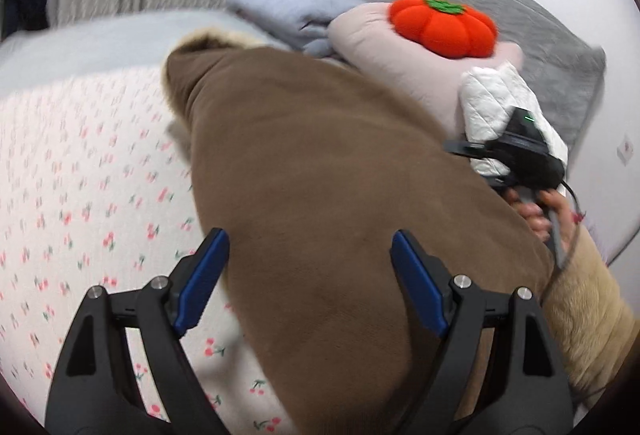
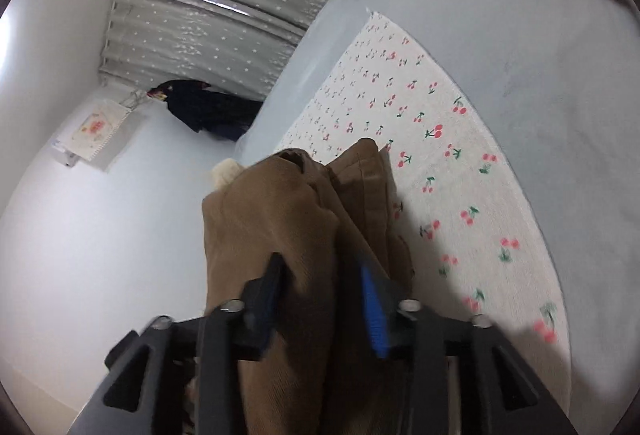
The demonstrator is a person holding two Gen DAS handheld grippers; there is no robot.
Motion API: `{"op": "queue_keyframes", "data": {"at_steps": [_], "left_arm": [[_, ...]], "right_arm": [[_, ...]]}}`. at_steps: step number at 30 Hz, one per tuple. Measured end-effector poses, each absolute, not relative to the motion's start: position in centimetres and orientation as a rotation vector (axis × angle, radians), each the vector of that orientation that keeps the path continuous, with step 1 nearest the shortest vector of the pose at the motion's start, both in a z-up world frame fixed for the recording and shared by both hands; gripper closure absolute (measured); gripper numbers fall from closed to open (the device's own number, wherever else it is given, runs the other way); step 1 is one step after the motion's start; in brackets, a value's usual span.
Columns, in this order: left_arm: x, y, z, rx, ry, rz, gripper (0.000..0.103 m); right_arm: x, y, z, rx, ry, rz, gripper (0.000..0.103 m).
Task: Fold large clothes
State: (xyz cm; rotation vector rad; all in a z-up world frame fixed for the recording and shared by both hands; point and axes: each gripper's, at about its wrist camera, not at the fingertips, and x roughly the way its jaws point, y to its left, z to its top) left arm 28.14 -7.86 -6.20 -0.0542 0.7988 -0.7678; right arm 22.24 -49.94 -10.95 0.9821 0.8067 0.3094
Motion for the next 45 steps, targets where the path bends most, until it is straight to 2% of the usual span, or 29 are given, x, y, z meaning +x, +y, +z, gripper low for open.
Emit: {"op": "queue_keyframes", "data": {"at_steps": [1, 2, 3, 5, 8, 14, 18, 23, 24, 26, 27, 29, 32, 35, 39, 45], "left_arm": [[28.5, -7.5, -6.6, -0.073, 0.821, -0.762, 0.019], [28.9, -7.1, -6.9, -0.106, 0.845, -0.761, 0.019], [29.2, -6.8, -7.2, -0.137, 0.866, -0.766, 0.019], [29.9, -6.2, -7.9, -0.214, 0.924, -0.781, 0.019], [30.4, -5.7, -9.2, -0.31, 0.992, -0.807, 0.017], [31.8, -5.0, -12.3, -0.543, 1.153, -0.873, 0.01], [32.5, -5.1, -14.9, -0.709, 1.254, -0.932, 0.005], [32.5, -6.0, -15.2, -0.738, 1.267, -0.988, 0.004], [32.4, -6.5, -15.1, -0.731, 1.266, -0.984, 0.004], [32.4, -6.9, -14.8, -0.727, 1.264, -0.966, 0.005], [32.2, -7.0, -14.5, -0.722, 1.257, -0.953, 0.008], [31.8, -7.3, -13.9, -0.715, 1.24, -0.932, 0.023], [31.3, -7.5, -12.0, -0.687, 1.203, -0.923, 0.039], [31.2, -6.4, -9.4, -0.7, 1.149, -0.917, 0.042], [31.5, -2.2, -6.0, -0.703, 1.09, -0.89, 0.043], [32.2, 4.6, -5.0, -0.676, 1.028, -0.809, 0.039]], "right_arm": [[21.6, -49.7, -10.3, 0.957, 0.82, 0.293, 0.034], [20.9, -49.3, -9.7, 0.945, 0.83, 0.294, 0.03], [20.5, -49.0, -9.3, 0.942, 0.838, 0.307, 0.029], [19.4, -48.1, -8.4, 0.942, 0.846, 0.369, 0.019], [17.7, -47.2, -8.4, 0.928, 0.864, 0.386, 0.014], [16.6, -46.7, -12.2, 0.94, 0.986, 0.333, 0.013], [16.2, -47.0, -14.0, 0.997, 0.973, 0.378, 0.013], [16.8, -46.5, -14.1, 0.972, 0.987, 0.406, 0.013], [17.1, -46.2, -14.1, 0.961, 0.991, 0.406, 0.014], [17.4, -45.2, -13.6, 0.949, 0.989, 0.428, 0.03], [17.9, -44.5, -13.8, 0.96, 0.998, 0.456, 0.031], [19.1, -43.2, -14.3, 0.934, 1.011, 0.454, 0.044], [18.5, -42.9, -13.2, 0.965, 0.935, 0.497, 0.06], [18.0, -41.7, -10.7, 0.967, 0.848, 0.54, 0.062], [18.7, -37.7, -6.5, 0.881, 0.823, 0.575, 0.062], [21.4, -31.1, -4.2, 0.815, 0.841, 0.647, 0.063]]}}
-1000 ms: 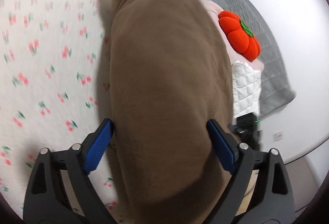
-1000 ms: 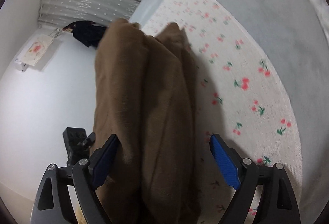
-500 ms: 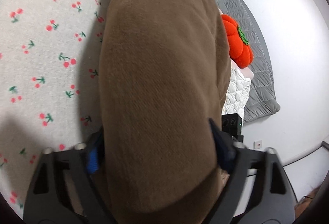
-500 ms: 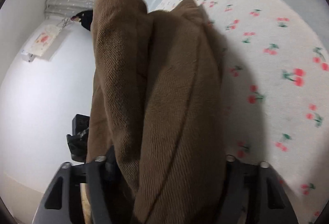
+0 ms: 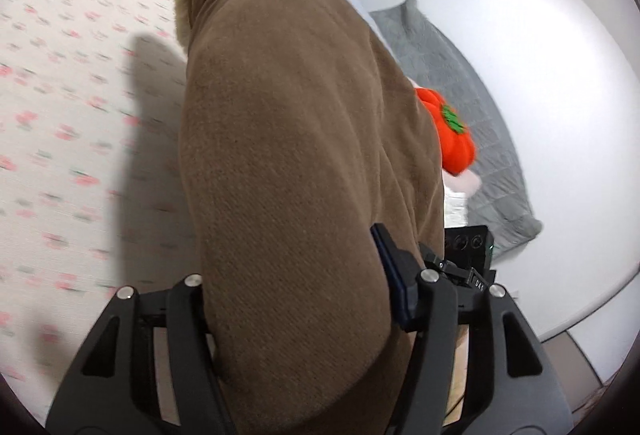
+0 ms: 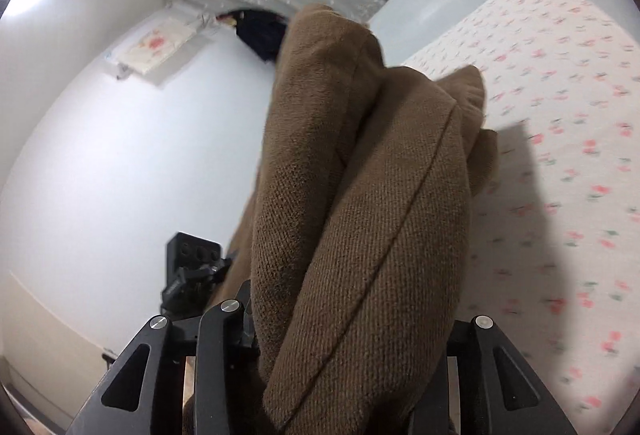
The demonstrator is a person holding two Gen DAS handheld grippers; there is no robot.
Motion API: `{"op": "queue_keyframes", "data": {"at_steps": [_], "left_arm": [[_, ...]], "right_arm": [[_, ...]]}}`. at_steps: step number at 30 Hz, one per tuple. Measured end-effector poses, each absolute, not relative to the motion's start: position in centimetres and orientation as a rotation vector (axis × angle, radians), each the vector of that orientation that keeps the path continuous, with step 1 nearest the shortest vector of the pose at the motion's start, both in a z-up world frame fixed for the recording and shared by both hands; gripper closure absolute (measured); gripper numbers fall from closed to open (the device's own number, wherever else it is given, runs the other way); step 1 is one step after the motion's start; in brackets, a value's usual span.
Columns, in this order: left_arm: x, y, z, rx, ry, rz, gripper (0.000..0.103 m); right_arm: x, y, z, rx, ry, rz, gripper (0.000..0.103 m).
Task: Fold large clothes
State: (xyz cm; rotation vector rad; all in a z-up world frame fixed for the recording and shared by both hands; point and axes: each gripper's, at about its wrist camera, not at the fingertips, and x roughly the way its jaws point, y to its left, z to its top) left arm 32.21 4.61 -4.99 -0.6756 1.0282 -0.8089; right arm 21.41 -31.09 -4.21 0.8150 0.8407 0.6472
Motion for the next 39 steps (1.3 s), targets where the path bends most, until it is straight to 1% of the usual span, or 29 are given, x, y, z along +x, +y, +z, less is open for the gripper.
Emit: {"op": "queue_keyframes", "data": {"at_steps": [2, 3, 4, 5, 6, 8, 14, 15, 16, 17, 18, 20, 22, 24, 25, 27, 28, 30, 33, 34, 35, 37, 39], "left_arm": [[32.9, 5.8, -7.6, -0.659, 1.087, -0.728, 0.031], [33.1, 6.0, -9.1, -0.643, 1.125, -0.678, 0.028], [33.2, 6.1, -11.2, -0.62, 1.185, -0.618, 0.022], [33.0, 6.3, -12.1, -0.625, 1.185, -0.605, 0.02], [32.6, 6.7, -12.0, -0.651, 1.151, -0.623, 0.02], [32.1, 7.0, -10.2, -0.612, 1.132, -0.611, 0.02], [28.2, 7.6, -5.8, -0.5, 0.957, -0.568, 0.02], [27.5, 7.1, -5.0, -0.484, 0.926, -0.587, 0.02], [26.6, 6.4, -4.2, -0.463, 0.894, -0.615, 0.02], [25.8, 5.6, -3.7, -0.442, 0.873, -0.64, 0.02], [24.9, 4.8, -3.5, -0.419, 0.856, -0.67, 0.02], [23.8, 5.0, -3.8, -0.385, 0.848, -0.708, 0.02], [22.9, 4.8, -5.3, -0.335, 0.88, -0.72, 0.02], [21.8, 4.3, -6.6, -0.224, 0.856, -0.701, 0.02], [21.3, 3.6, -7.2, -0.164, 0.862, -0.703, 0.02], [20.5, 2.8, -7.9, -0.091, 0.845, -0.688, 0.02], [19.6, 3.5, -8.0, -0.035, 0.816, -0.663, 0.02], [18.6, 3.1, -7.6, -0.002, 0.785, -0.615, 0.02], [17.7, 3.3, -6.7, -0.025, 0.768, -0.567, 0.02], [17.6, 3.4, -6.3, -0.046, 0.765, -0.568, 0.02], [17.3, 3.6, -5.9, -0.07, 0.764, -0.572, 0.02], [16.5, 4.1, -5.2, -0.105, 0.752, -0.549, 0.02], [15.4, 4.3, -4.6, -0.113, 0.726, -0.511, 0.019]], "right_arm": [[22.7, -29.4, -5.8, 0.77, 0.939, 0.616, 0.059], [23.4, -28.8, -7.3, 0.764, 1.012, 0.586, 0.057], [23.9, -28.2, -9.5, 0.757, 1.103, 0.544, 0.055], [23.9, -28.0, -10.7, 0.752, 1.148, 0.518, 0.048], [23.5, -27.8, -11.5, 0.753, 1.157, 0.515, 0.043], [22.4, -27.9, -10.6, 0.712, 1.135, 0.496, 0.041], [17.0, -29.0, -2.5, 0.509, 0.941, 0.374, 0.041], [15.7, -28.4, -1.3, 0.471, 0.905, 0.368, 0.043], [14.4, -27.7, -0.1, 0.428, 0.87, 0.363, 0.05], [13.6, -26.9, 0.8, 0.39, 0.843, 0.374, 0.063], [14.2, -25.9, 1.8, 0.371, 0.832, 0.384, 0.067], [13.0, -24.4, 1.7, 0.331, 0.826, 0.418, 0.079], [12.5, -23.5, 0.3, 0.298, 0.852, 0.403, 0.083], [12.5, -23.7, -2.2, 0.286, 0.932, 0.335, 0.084], [13.4, -24.0, -4.3, 0.287, 1.001, 0.28, 0.084], [14.0, -24.8, -7.5, 0.357, 1.092, 0.243, 0.082], [14.0, -24.7, -8.2, 0.355, 1.102, 0.23, 0.082], [13.1, -24.0, -7.0, 0.295, 1.053, 0.215, 0.081], [11.2, -23.4, -5.3, 0.242, 0.959, 0.192, 0.071], [10.8, -23.4, -5.0, 0.229, 0.947, 0.173, 0.063], [10.2, -23.4, -4.6, 0.216, 0.931, 0.15, 0.058], [9.0, -23.2, -3.4, 0.192, 0.886, 0.117, 0.057], [7.8, -23.2, -2.7, 0.175, 0.859, 0.085, 0.054]]}}
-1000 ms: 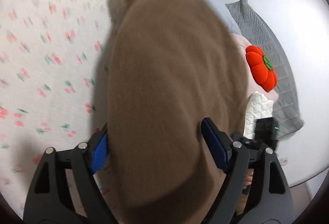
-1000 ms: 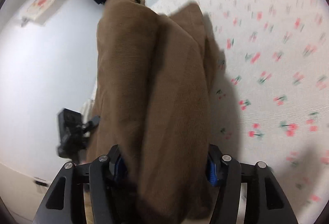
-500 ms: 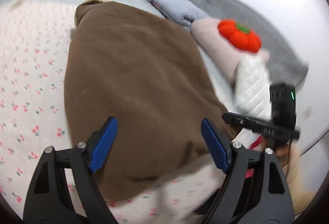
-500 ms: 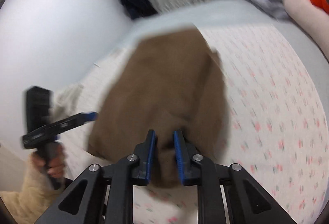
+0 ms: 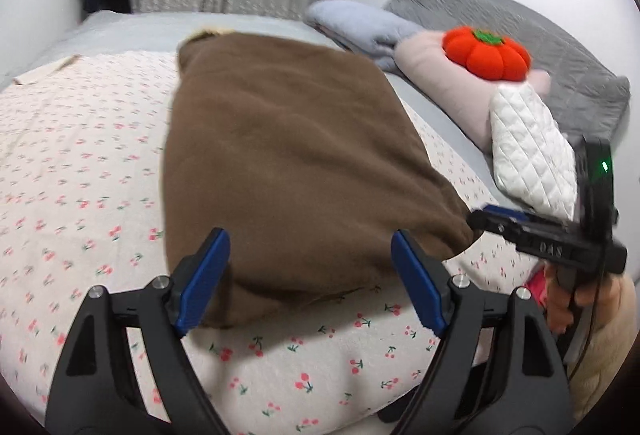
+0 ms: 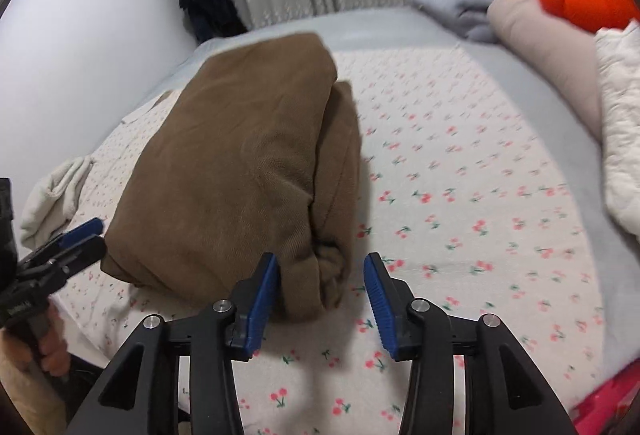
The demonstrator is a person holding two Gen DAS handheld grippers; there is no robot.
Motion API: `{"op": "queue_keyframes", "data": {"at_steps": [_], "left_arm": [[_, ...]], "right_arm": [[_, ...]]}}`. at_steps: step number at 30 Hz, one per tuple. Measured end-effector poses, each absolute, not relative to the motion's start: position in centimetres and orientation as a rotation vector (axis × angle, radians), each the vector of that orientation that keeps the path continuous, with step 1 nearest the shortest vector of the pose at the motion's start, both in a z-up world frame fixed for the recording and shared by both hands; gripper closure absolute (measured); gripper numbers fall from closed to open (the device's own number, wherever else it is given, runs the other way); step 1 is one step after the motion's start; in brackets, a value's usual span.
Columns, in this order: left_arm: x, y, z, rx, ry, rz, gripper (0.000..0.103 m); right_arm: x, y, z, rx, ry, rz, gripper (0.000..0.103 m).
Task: Fold large clothes
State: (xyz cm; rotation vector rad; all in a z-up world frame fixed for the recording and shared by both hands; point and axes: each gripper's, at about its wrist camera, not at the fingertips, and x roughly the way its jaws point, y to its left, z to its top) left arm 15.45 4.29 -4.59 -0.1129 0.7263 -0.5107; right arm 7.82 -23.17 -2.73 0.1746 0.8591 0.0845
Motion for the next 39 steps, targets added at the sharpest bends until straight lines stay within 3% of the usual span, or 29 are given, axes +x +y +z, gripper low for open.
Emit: {"op": "queue_keyframes", "data": {"at_steps": [4, 8, 13, 24, 39], "left_arm": [[13.6, 4.3, -4.1, -0.107, 0.724, -0.419, 0.018], [12.4, 4.3, -4.7, -0.089, 0.757, -0.333, 0.009], [11.6, 3.9, -5.5, -0.01, 0.797, -0.202, 0.004], [11.7, 4.1, -7.7, 0.01, 0.929, -0.05, 0.001], [11.5, 3.8, -7.3, 0.039, 0.89, -0.011, 0.001]], "right_arm": [[5.8, -22.6, -2.1, 0.124, 0.843, 0.004, 0.047], [4.8, -21.9, -2.0, 0.106, 0.833, -0.033, 0.032], [3.1, -20.8, -1.5, 0.103, 0.81, -0.073, 0.021], [3.3, -17.7, -2.0, 0.0, 0.847, -0.166, 0.011], [4.7, -16.8, -3.1, -0.01, 0.896, -0.164, 0.009]]}}
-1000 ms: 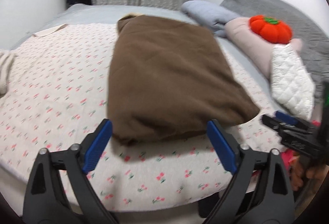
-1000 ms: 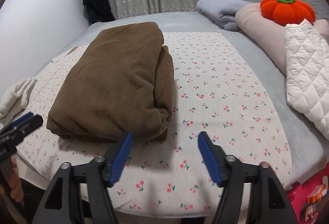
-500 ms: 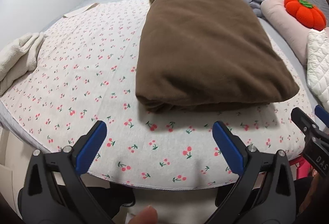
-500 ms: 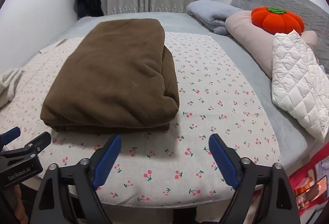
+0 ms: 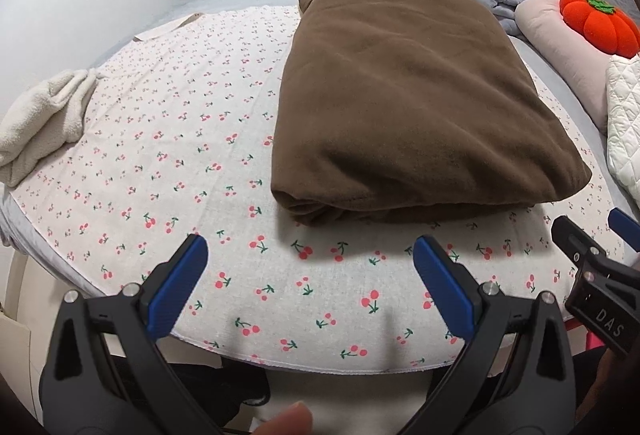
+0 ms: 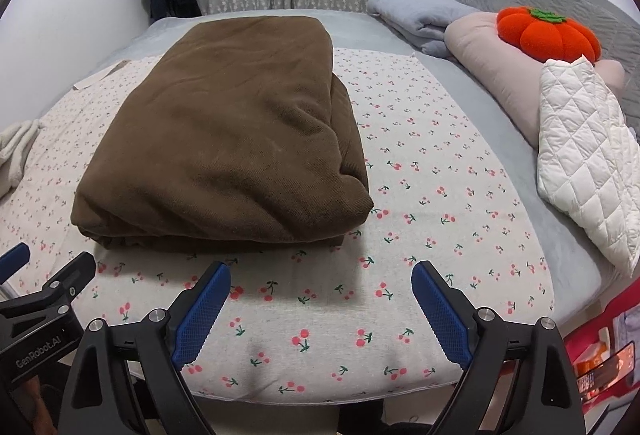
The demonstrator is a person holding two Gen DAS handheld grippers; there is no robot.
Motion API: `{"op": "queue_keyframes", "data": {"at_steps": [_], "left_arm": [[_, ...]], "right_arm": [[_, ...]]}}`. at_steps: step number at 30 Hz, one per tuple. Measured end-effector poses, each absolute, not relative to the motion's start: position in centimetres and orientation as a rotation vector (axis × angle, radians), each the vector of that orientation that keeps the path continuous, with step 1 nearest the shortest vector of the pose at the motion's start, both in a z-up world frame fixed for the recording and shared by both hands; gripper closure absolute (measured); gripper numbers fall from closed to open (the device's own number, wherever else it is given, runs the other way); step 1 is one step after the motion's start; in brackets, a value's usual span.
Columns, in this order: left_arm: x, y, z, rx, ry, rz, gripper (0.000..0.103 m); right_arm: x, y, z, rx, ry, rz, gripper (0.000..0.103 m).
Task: Fold large clothes
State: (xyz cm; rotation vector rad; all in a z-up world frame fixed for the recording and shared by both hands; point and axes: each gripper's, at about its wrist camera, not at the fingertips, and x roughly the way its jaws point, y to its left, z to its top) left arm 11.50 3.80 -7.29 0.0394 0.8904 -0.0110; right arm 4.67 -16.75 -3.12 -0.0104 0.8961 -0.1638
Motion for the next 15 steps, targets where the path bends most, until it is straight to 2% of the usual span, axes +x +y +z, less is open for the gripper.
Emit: {"op": "queue_keyframes", "data": {"at_steps": [15], "left_arm": [[11.28, 3.47, -7.04, 0.048, 0.865, -0.015, 0.001]], "right_arm": [[4.59, -16.91, -3.23, -0.001, 0.898, -0.169, 0.009]]}}
